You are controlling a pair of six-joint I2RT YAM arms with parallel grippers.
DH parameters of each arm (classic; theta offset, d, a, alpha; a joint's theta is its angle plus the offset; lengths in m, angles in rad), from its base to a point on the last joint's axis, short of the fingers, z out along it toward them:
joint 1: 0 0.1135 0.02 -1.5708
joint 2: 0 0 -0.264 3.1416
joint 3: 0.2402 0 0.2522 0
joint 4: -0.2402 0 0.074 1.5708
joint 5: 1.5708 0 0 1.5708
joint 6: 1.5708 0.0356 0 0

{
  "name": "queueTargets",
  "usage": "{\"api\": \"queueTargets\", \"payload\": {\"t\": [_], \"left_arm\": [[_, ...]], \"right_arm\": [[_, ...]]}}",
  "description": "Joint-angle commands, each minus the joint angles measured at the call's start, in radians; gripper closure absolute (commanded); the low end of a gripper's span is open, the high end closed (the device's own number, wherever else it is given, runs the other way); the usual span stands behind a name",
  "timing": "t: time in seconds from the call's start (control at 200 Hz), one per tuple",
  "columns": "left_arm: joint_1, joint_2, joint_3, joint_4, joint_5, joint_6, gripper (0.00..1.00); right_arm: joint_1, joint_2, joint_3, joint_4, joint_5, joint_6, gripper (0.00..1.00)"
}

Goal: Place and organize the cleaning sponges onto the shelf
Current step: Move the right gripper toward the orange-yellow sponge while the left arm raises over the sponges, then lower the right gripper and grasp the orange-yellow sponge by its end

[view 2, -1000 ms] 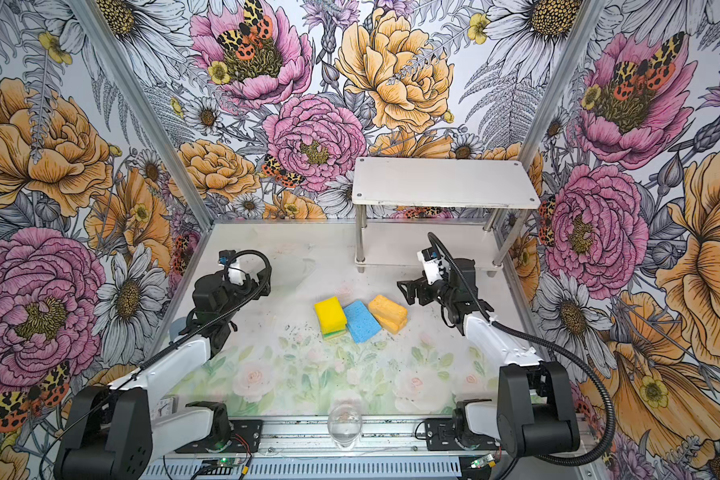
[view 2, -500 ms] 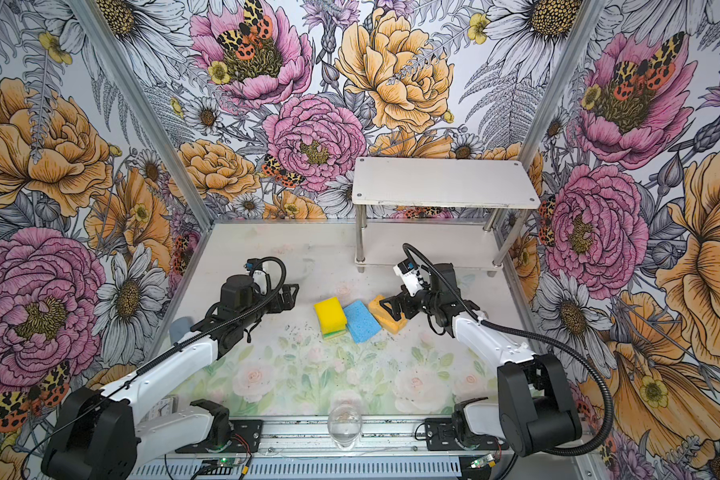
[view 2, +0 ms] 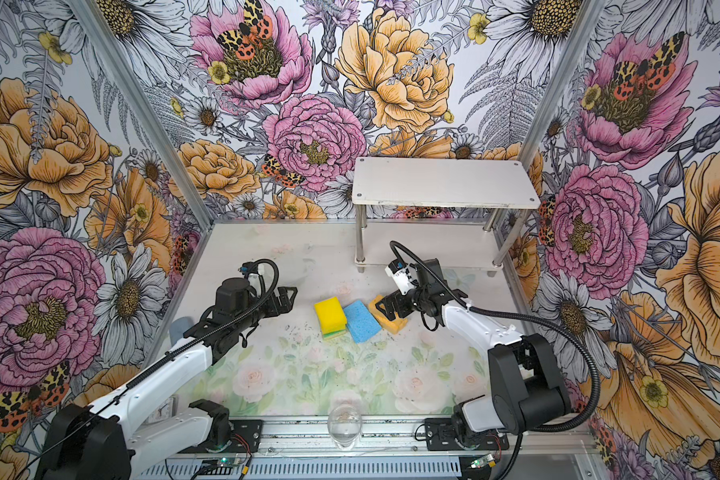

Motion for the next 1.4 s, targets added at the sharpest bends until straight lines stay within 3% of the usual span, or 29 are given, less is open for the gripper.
{"api": "queueTargets", "payload": {"t": [0.0, 0.475, 1.391], "left_arm": [[0.006, 0.007, 0.022, -0.012, 0.025, -0.014, 0.01], [0.011, 0.043, 0.034, -0.023, 0.035, -0.017, 0.01], [0.009, 0.086, 0.053, -0.036, 0.042, -0.023, 0.01]], "right_arm": [[0.015, 0.031, 0.044, -0.079, 0.064, -0.006, 0.03], [0.076, 0.091, 0.106, -0.190, 0.179, -0.085, 0.06], [0.129, 0.152, 0.141, -0.190, 0.323, -0.137, 0.16]]}}
